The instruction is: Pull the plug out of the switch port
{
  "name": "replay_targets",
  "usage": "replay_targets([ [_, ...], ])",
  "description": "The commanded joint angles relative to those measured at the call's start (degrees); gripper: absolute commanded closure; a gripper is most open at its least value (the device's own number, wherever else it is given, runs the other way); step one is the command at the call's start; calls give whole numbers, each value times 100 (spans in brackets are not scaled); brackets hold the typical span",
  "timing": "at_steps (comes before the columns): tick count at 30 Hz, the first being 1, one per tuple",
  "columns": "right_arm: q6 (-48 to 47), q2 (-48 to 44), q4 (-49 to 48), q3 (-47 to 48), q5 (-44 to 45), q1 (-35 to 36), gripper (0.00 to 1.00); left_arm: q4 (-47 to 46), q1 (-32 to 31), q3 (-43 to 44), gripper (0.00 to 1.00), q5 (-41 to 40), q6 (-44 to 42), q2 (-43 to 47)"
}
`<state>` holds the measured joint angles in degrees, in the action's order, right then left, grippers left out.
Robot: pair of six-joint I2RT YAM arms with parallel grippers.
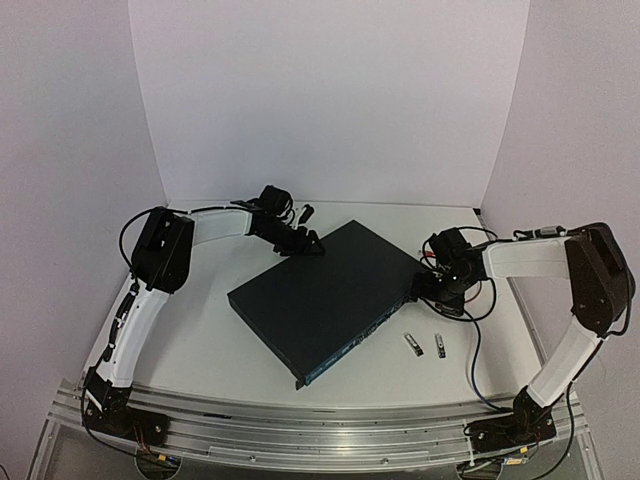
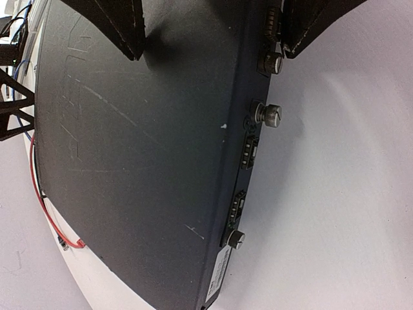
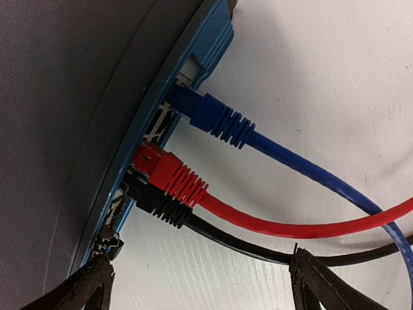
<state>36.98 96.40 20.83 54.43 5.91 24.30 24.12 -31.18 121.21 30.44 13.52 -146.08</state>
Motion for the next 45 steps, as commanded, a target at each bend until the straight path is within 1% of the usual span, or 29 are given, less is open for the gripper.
replay_targets([
  [1, 232, -4, -9, 169, 147, 25, 8, 688, 7, -205, 29, -319, -53, -210],
  [13, 501, 85, -53, 259, -7, 27, 8, 679, 7, -223, 30, -300, -69, -221],
  [26, 760, 347, -86, 305, 49, 61, 8, 682, 7, -238, 30, -319, -61, -216],
  [31, 898, 391, -140, 376, -112, 104, 8, 691, 7, -231, 30, -339, -60, -217],
  [36, 800, 432, -136, 310, -122, 110, 8, 696, 7, -231, 30, -354, -69, -210],
  [45, 478, 246, -115, -176, -65, 114, 8, 751, 7, -169, 30, -372, -91, -245],
])
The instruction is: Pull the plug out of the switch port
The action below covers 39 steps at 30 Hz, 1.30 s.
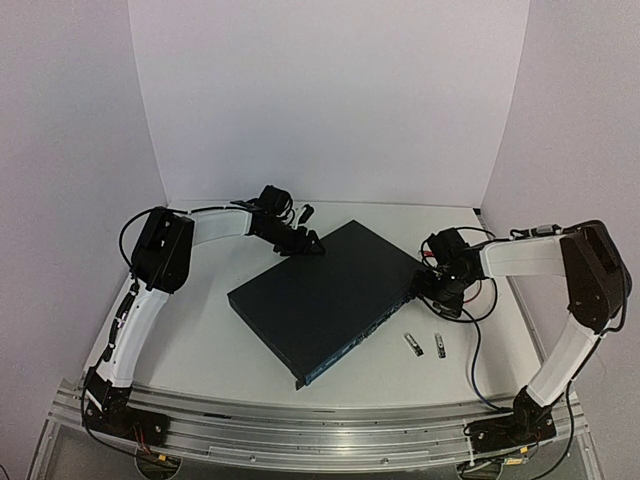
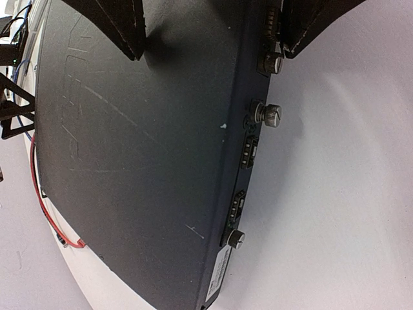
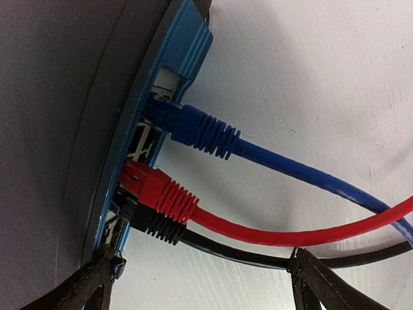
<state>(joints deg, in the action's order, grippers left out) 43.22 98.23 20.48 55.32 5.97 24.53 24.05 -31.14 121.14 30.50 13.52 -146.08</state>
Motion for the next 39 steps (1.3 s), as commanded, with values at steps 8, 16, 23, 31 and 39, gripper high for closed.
replay_targets([
  [8, -289, -94, 103, -507, 27, 113, 8, 768, 2, -147, 30, -405, -78, -243],
  [16, -378, -290, 674, -442, 550, 139, 8, 747, 2, -185, 30, -421, -34, -208],
  [23, -300, -54, 1370, -133, 1085, 140, 8, 732, 2, -254, 30, -446, -19, -132],
  [31, -1482, -576, 930, -41, 894, 167, 8, 684, 2, -307, 30, -398, -20, -103],
  [39, -3066, -749, 457, 72, 313, 414, 11, 639, 2, -317, 30, -370, -25, -104],
])
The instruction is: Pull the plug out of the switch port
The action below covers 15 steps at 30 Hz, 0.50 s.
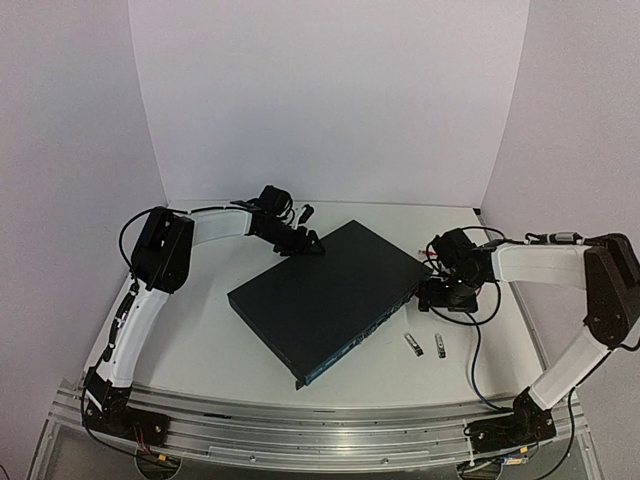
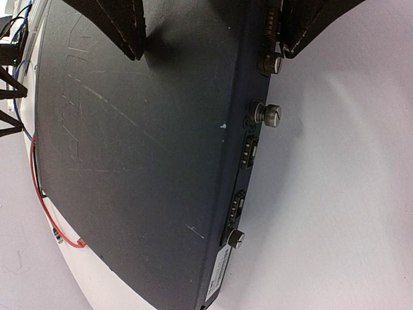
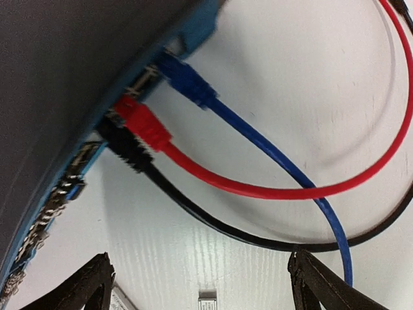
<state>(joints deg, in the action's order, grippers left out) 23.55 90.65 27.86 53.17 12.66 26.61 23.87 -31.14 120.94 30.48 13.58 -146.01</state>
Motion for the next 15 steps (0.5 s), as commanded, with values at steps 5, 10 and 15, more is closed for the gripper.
replay_targets([
  [5, -1930, 502, -352, 670, -383, 382, 22, 663, 2, -274, 30, -376, -40, -106],
  [10, -2182, 959, -441, 944, -289, 382, 42, 672, 2, -273, 30, -403, -23, -107],
  [15, -2270, 1162, -517, 1077, -162, 376, 54, 674, 2, -275, 31, -404, 5, -102],
])
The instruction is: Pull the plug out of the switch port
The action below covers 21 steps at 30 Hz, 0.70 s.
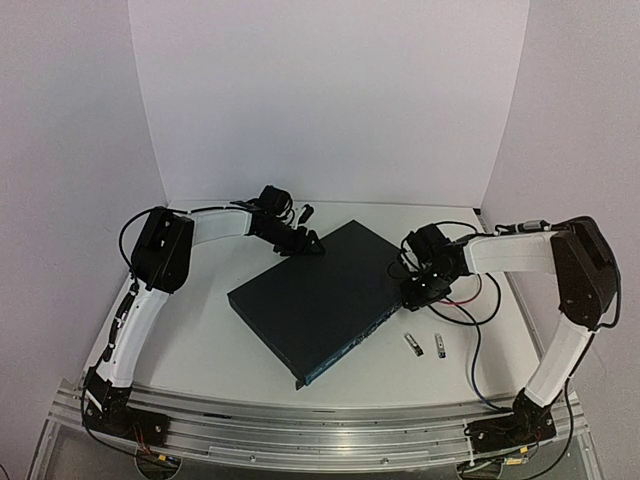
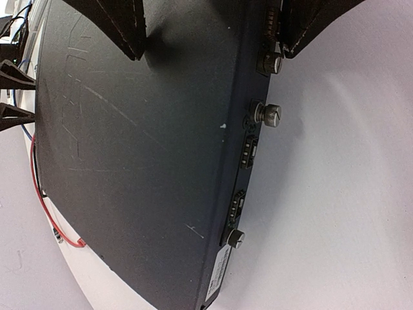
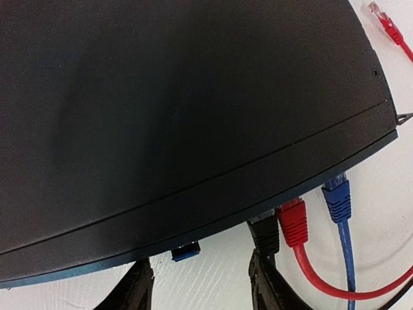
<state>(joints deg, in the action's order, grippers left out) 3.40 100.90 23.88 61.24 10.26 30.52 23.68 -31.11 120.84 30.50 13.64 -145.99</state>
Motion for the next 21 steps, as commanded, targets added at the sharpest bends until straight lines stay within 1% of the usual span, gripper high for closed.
replay_targets([
  [1, -259, 161, -133, 283, 65, -18, 55, 688, 0, -263, 31, -405, 5, -108],
  [11, -293, 343, -241, 377, 79, -20, 70, 708, 0, -279, 31, -423, 7, -97],
  [13, -469, 343, -322, 339, -50, -36, 72, 708, 0, -285, 31, -421, 7, -101],
  [17, -749, 269, -909, 33, -459, -53, 73, 709, 1, -293, 31, -416, 7, -116],
  [19, -809, 254, -1138, -65, -561, -91, 76, 708, 0, -288, 31, -414, 7, -119],
  [21, -833, 283, -1275, -98, -566, -150, 77, 716, 0, -287, 31, -413, -1, -120],
])
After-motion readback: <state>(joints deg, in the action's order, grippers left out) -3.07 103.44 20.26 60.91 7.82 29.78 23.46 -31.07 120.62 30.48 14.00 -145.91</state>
